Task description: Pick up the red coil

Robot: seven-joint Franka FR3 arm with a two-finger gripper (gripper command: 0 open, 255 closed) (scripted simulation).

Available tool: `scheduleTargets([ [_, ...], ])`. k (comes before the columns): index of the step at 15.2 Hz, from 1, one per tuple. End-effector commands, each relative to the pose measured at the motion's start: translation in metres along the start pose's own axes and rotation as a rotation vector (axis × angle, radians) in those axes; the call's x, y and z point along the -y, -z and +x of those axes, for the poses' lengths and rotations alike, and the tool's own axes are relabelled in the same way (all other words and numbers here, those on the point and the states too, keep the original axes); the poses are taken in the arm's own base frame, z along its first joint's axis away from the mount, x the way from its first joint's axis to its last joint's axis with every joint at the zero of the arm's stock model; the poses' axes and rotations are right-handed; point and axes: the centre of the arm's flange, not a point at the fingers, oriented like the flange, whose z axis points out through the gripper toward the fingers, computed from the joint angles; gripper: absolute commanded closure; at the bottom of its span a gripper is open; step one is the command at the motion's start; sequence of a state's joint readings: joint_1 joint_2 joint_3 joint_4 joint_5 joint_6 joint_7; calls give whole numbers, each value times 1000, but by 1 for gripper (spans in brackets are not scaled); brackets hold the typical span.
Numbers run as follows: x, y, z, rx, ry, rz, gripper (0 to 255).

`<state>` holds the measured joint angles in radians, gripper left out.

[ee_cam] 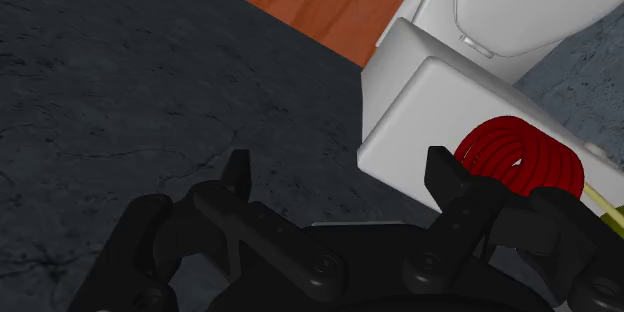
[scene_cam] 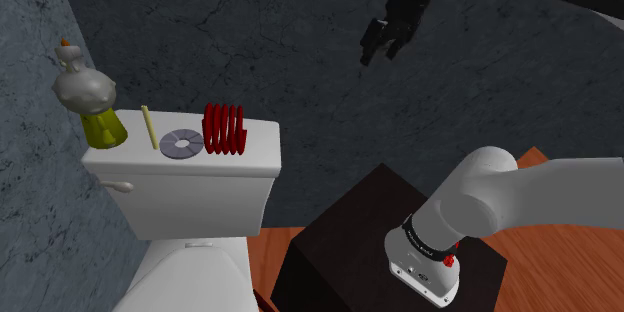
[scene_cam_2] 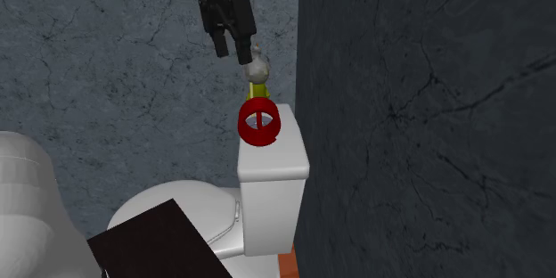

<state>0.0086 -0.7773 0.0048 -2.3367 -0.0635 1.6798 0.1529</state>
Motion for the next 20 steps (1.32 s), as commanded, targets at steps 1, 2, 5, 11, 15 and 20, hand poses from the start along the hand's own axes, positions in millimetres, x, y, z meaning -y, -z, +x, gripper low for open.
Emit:
scheduleTargets([
  [1,0,0,0,0,0,0,0],
  [2,7,-10,4,-9,23,3,0],
  [5,29,-38,14,-35,92,13,0],
  [11,75,-95,32,-88,231,31,0],
  [15,107,-131,42,-124,323,44,0],
  [20,150,-175,53,-168,438,59,0],
])
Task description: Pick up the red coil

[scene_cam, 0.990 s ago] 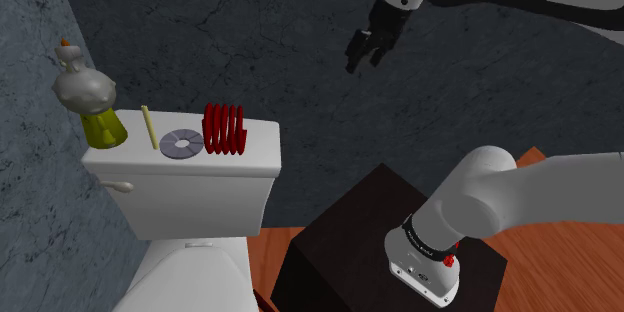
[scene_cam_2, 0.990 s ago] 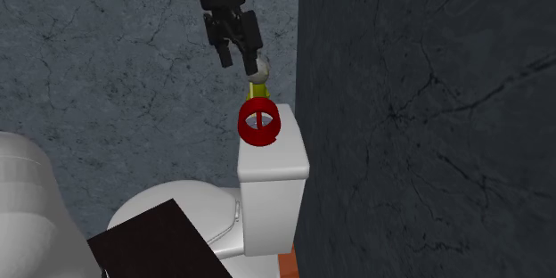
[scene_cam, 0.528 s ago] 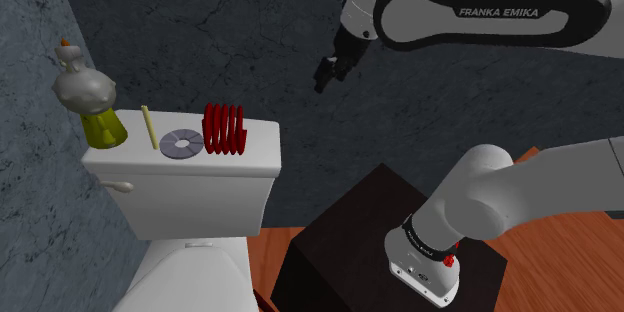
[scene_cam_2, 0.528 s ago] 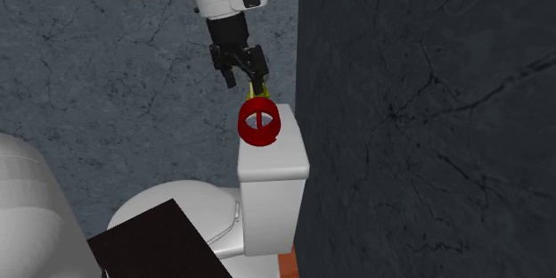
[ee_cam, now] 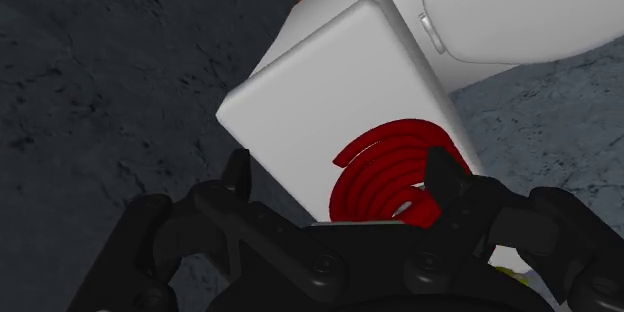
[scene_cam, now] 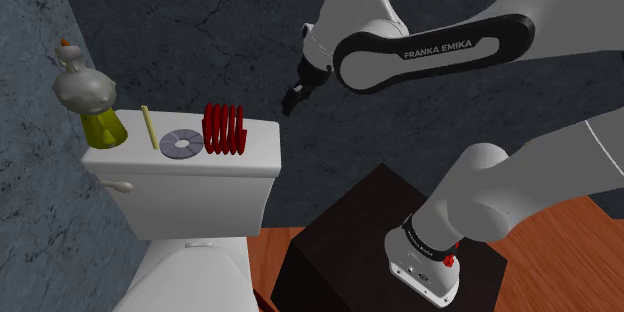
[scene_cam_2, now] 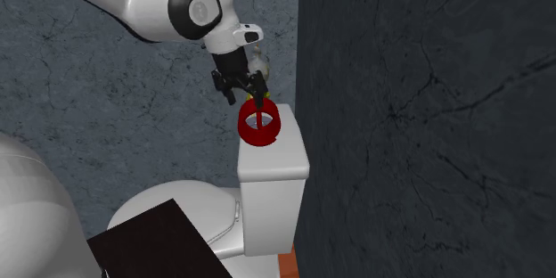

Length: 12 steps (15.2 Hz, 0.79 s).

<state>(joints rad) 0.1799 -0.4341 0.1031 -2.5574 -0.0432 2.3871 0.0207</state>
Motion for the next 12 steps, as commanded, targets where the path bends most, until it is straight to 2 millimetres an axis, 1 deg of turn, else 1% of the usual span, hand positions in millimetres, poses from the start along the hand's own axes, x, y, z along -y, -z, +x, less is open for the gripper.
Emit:
scheduleTargets([
  [1,15,-19,10,-21,47,7,0],
  [12,100,-122,43,-118,301,41,0],
])
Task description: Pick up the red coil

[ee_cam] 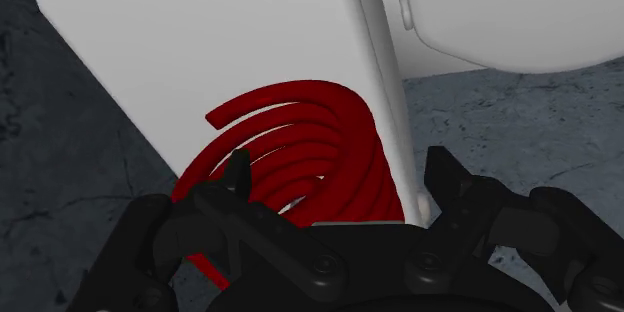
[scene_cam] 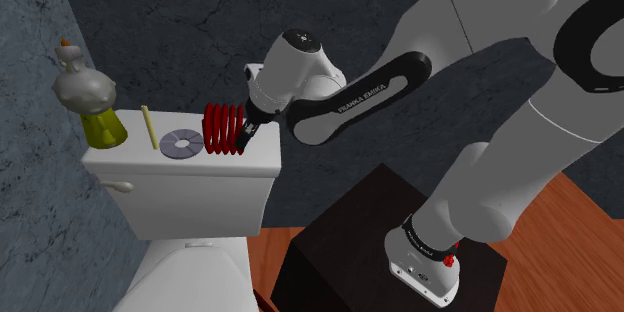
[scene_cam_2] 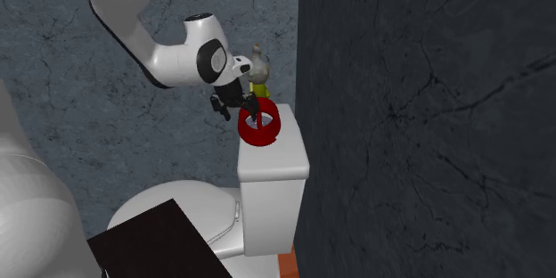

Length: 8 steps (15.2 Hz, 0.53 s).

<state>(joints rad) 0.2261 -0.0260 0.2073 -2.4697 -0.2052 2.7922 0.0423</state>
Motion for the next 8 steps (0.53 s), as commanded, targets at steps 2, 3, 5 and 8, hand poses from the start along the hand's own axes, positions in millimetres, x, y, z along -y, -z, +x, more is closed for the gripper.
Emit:
scheduleTargets([
  [2,10,-18,0,-14,32,6,0],
  [3,10,-23,-1,-14,32,6,0],
  [5,12,-33,-5,-14,32,6,0],
  [8,14,-51,-11,-14,32,6,0],
])
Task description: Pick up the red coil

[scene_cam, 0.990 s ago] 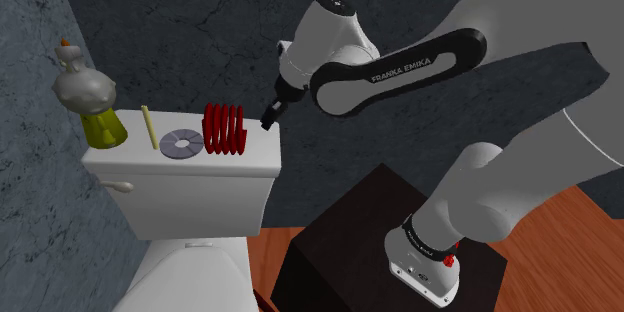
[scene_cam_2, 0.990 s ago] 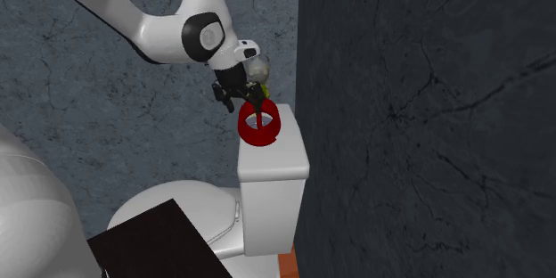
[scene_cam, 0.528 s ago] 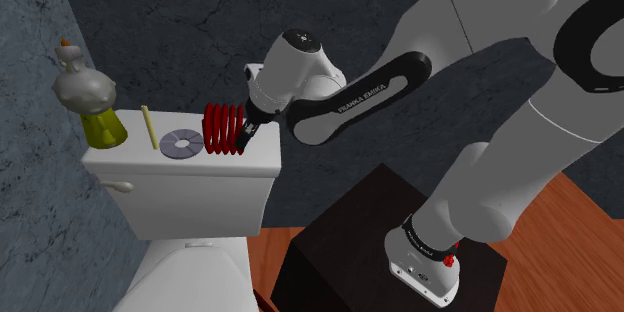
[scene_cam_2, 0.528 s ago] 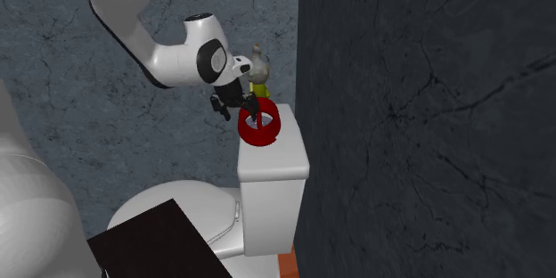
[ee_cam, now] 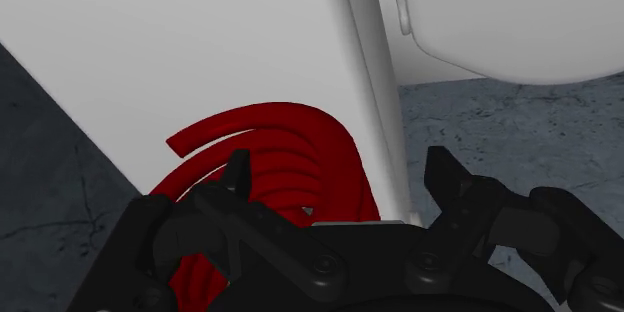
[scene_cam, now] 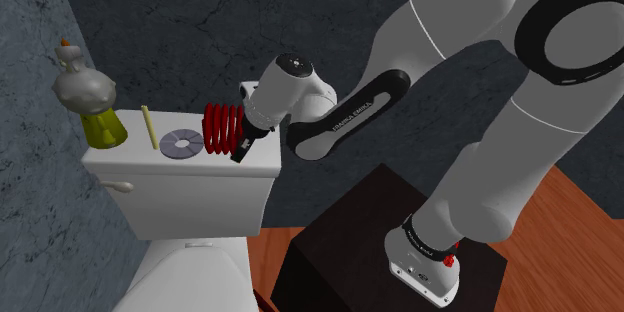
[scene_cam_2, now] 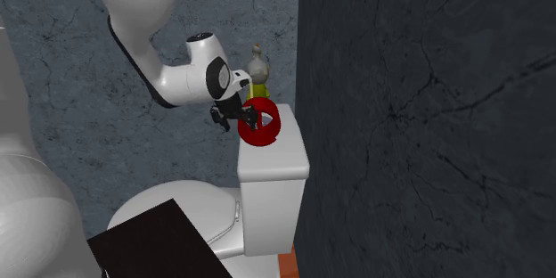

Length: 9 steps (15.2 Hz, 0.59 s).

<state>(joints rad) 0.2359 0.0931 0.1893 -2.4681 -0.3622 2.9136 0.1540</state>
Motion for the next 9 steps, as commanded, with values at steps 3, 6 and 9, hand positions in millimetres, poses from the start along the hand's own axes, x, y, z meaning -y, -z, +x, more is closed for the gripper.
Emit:
scheduleTargets([
  [3,1,-7,-2,-1,1,0,255],
  [6,1,-7,-3,0,1,0,255],
  [9,1,-7,-3,-1,1,0,255],
])
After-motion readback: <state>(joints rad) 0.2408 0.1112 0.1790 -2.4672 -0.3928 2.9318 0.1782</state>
